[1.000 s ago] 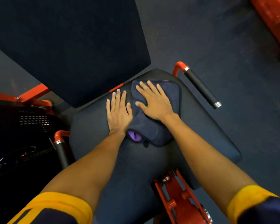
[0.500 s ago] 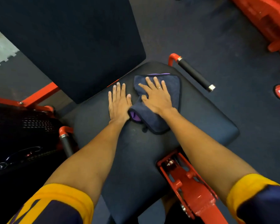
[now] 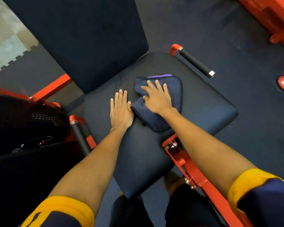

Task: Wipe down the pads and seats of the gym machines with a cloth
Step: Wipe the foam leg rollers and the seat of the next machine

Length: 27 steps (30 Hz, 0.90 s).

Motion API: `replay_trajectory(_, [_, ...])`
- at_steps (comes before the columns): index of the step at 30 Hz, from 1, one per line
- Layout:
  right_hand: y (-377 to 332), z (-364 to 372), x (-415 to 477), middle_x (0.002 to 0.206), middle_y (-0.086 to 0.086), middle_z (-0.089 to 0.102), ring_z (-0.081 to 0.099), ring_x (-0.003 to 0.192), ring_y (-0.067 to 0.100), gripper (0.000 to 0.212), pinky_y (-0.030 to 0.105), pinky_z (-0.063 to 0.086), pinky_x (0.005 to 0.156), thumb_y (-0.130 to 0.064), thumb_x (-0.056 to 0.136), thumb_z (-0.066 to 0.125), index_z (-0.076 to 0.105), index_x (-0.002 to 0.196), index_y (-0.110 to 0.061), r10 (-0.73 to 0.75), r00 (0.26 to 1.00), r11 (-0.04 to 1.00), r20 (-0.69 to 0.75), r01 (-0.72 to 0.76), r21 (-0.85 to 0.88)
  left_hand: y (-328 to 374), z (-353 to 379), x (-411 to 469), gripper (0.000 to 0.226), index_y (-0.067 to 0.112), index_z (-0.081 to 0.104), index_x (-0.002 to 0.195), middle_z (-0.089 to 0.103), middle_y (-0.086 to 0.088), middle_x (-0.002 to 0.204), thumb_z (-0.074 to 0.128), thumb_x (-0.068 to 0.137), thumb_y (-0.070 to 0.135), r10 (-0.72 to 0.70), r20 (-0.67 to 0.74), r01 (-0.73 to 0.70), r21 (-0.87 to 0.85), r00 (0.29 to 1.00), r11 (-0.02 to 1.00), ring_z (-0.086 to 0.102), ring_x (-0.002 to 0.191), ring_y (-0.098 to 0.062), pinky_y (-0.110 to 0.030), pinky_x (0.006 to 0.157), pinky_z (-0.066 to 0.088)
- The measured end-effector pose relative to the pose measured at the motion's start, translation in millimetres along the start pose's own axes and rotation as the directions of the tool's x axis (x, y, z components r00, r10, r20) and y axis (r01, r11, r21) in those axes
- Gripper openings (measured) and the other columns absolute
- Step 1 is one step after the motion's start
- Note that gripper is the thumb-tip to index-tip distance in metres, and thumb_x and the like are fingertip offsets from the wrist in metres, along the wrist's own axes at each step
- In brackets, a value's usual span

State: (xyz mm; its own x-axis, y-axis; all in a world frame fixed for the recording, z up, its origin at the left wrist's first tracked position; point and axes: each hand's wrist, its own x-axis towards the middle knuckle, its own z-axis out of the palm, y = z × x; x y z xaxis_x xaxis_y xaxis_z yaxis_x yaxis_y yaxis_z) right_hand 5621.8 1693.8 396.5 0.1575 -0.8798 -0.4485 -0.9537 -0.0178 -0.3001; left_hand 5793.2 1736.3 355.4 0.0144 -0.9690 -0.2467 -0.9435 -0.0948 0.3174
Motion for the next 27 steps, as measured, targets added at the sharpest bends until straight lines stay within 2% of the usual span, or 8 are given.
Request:
replay_trajectory(5, [-10,19,-62,0.171,-0.007,-0.002,-0.012,0.158,0.022,0.085,0.051,-0.014,0.125,-0.074,0.095,0.032,0.013,0.164,-0.027,-0.083,0.994,0.996,0.075,0.082,0.019,-7,3,-17,0.054,0.015,0.014,0.161,0.009,-0.002,0.169,0.026,0.11,0.026,-0.029,-0.019,0.029,-0.001,0.999,1.0,0.004,0.156,-0.015,-0.037,0.127,-0.003])
replay_trajectory(9, [20,23,-68,0.172,-0.003,0.008,0.0,0.159,0.023,0.072,0.047,-0.006,0.127,-0.061,0.1,0.042,0.023,0.162,-0.031,-0.217,0.976,0.972,-0.017,0.214,-0.101,-8,2,-34,0.053,0.016,0.017,0.161,0.011,-0.001,0.169,0.027,0.109,0.027,-0.044,-0.042,0.043,-0.023,0.998,0.999,0.005,0.156,-0.015,-0.037,0.127,-0.001])
replay_trajectory(12, [29,13,-45,0.172,0.0,0.008,0.001,0.159,0.025,0.061,0.046,-0.005,0.126,-0.048,0.105,0.039,0.025,0.162,-0.029,-0.166,0.985,0.98,-0.044,0.16,-0.121,-12,-1,-51,0.053,0.016,0.019,0.161,0.012,-0.002,0.169,0.028,0.109,0.026,-0.043,-0.052,0.042,-0.025,0.998,0.999,0.006,0.156,-0.016,-0.037,0.127,0.0])
replay_trajectory(15, [10,15,-41,0.172,-0.001,0.008,-0.001,0.158,0.023,0.059,0.045,-0.007,0.127,-0.05,0.107,0.032,0.027,0.161,-0.026,-0.065,0.995,0.997,-0.07,0.062,-0.047,-15,-3,-61,0.053,0.016,0.019,0.161,0.013,-0.001,0.169,0.027,0.109,0.024,-0.057,-0.066,0.054,-0.038,0.996,0.998,0.005,0.156,-0.014,-0.036,0.127,-0.002])
replay_trajectory(18, [-11,22,-62,0.171,-0.003,0.008,-0.004,0.158,0.019,0.082,0.046,-0.01,0.126,-0.075,0.096,0.032,0.027,0.161,-0.026,-0.021,0.999,0.992,-0.025,0.024,0.121,-17,-2,-64,0.053,0.015,0.019,0.161,0.013,-0.001,0.169,0.027,0.109,0.023,-0.059,-0.068,0.056,-0.051,0.996,0.997,0.004,0.156,-0.014,-0.036,0.127,-0.002])
replay_trajectory(20, [-14,27,-81,0.172,-0.003,0.003,-0.008,0.158,0.019,0.103,0.047,-0.012,0.126,-0.085,0.085,0.043,0.019,0.163,-0.023,-0.095,0.995,0.991,0.013,0.093,0.095,-18,-1,-63,0.052,0.015,0.019,0.161,0.013,-0.001,0.169,0.028,0.11,0.022,-0.056,-0.074,0.052,-0.047,0.996,0.998,0.005,0.156,-0.015,-0.037,0.127,-0.001])
replay_trajectory(22, [-6,35,-97,0.172,-0.002,-0.001,-0.01,0.158,0.02,0.109,0.048,-0.012,0.126,-0.082,0.082,0.053,0.014,0.164,-0.022,-0.198,0.98,0.98,0.028,0.199,-0.017,-17,0,-64,0.053,0.015,0.021,0.16,0.015,-0.001,0.169,0.029,0.109,0.023,-0.071,-0.083,0.067,-0.05,0.994,0.996,0.008,0.156,-0.015,-0.036,0.127,0.0])
replay_trajectory(27, [7,31,-70,0.172,0.0,0.009,0.001,0.158,0.02,0.077,0.042,-0.007,0.127,-0.051,0.098,0.053,0.023,0.162,-0.018,-0.238,0.971,0.968,-0.039,0.234,-0.086,-12,-3,-67,0.054,0.016,0.022,0.16,0.015,0.0,0.168,0.029,0.108,0.022,-0.088,-0.087,0.084,-0.051,0.992,0.995,0.007,0.156,-0.014,-0.036,0.127,-0.001])
